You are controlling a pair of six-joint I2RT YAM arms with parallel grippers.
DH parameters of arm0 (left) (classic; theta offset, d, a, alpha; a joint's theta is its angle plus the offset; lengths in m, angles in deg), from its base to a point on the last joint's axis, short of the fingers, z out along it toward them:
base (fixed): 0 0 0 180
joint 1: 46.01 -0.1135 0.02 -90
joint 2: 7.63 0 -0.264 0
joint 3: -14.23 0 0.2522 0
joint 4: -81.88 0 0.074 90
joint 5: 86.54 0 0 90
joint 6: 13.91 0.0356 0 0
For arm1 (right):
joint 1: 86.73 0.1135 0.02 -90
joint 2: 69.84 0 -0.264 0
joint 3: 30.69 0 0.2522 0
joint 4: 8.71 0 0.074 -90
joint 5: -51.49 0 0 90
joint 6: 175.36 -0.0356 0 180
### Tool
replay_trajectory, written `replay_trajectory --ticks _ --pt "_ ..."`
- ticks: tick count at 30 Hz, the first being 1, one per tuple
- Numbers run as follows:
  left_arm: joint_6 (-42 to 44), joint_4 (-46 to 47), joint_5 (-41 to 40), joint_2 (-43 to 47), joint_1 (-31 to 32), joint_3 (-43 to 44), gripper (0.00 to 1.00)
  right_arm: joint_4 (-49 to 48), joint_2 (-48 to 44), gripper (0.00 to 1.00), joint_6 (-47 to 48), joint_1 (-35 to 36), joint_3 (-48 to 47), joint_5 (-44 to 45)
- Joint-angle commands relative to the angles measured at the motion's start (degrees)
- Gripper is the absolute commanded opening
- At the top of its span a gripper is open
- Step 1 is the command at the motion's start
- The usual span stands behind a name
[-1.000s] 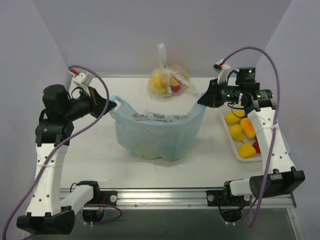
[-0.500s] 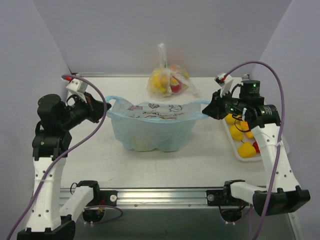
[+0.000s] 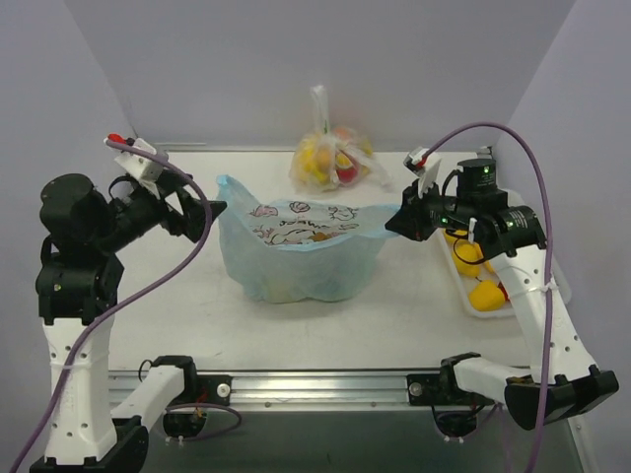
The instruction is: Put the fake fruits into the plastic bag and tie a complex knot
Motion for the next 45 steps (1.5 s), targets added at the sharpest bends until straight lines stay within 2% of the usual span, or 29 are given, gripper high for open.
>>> replay_trajectory --ticks 1,5,7,9,12,13,14,15,19,20,23,24,27,30,31,34,40,45 --pt "5.2 0.6 4.3 0.1 -0.2 7.9 0.97 -0.6 -1.3 0.0 -0.9 0.2 -2.5 -0.3" --pt "10.2 -1.3 15.6 -0.5 -0.1 10.1 0.98 0.0 -2.2 0.0 -0.9 0.3 -2.6 -1.6" --pt "14.4 -4.5 17.5 -2.0 0.8 11.1 0.97 0.5 -2.8 0.0 0.0 0.5 -2.2 -2.8" --pt "22.6 -9.9 16.2 -2.7 3.0 10.8 0.97 1.5 -3.5 0.0 1.0 1.0 -1.4 -2.8" --pt "30.2 -11.4 3.3 -2.3 15.7 6.4 0.97 2.9 -3.9 0.0 2.7 1.3 -1.0 -1.0" --pt "31.9 -11.4 -1.5 -2.2 25.5 3.4 0.97 3.3 -4.0 0.0 3.2 1.4 -0.7 -0.7" --pt "35.4 -11.2 -12.0 -2.2 30.3 1.9 0.97 3.4 -4.1 0.0 3.3 1.4 -0.6 -0.6" --pt "37.0 -10.6 -16.3 -2.2 34.3 0.4 0.97 3.5 -4.1 0.0 3.3 1.4 -0.4 -0.6" --pt "42.1 -6.7 -25.9 -4.6 44.6 -2.5 0.97 4.0 -3.9 0.0 3.6 1.6 -0.2 -0.4" --pt "47.6 -6.1 -31.2 -4.8 50.8 -3.9 0.97 4.2 -3.9 0.0 4.0 1.6 -0.2 -0.2" --pt "56.2 -3.1 -40.0 -5.8 61.6 -8.7 0.97 5.1 -4.1 0.0 4.9 1.6 -0.5 -0.5" --pt "57.1 -2.2 -42.7 -6.3 62.7 -9.6 0.97 5.3 -4.1 0.0 5.1 1.6 -0.5 -0.7" --pt "57.4 1.9 -43.8 -9.3 63.2 -11.8 0.97 6.3 -4.8 0.0 6.0 1.9 0.1 -1.7" --pt "59.4 11.1 -45.7 -10.8 63.0 -17.2 0.97 7.6 -6.3 0.0 8.1 2.8 1.5 -1.2" --pt "59.9 17.8 -47.5 -11.0 63.0 -18.5 0.97 8.3 -6.8 0.0 8.5 3.1 1.7 -1.2" --pt "62.1 25.4 -48.6 -13.0 61.1 -21.2 0.97 9.6 -8.5 0.0 10.3 4.2 3.2 -1.3" --pt "59.4 26.0 -42.4 -17.4 54.4 -17.8 0.97 11.5 -11.7 0.0 14.6 6.0 6.5 -1.2" --pt "59.5 23.1 -34.8 -17.5 53.5 -17.5 0.97 12.3 -13.1 0.0 18.3 7.5 8.5 -0.4"
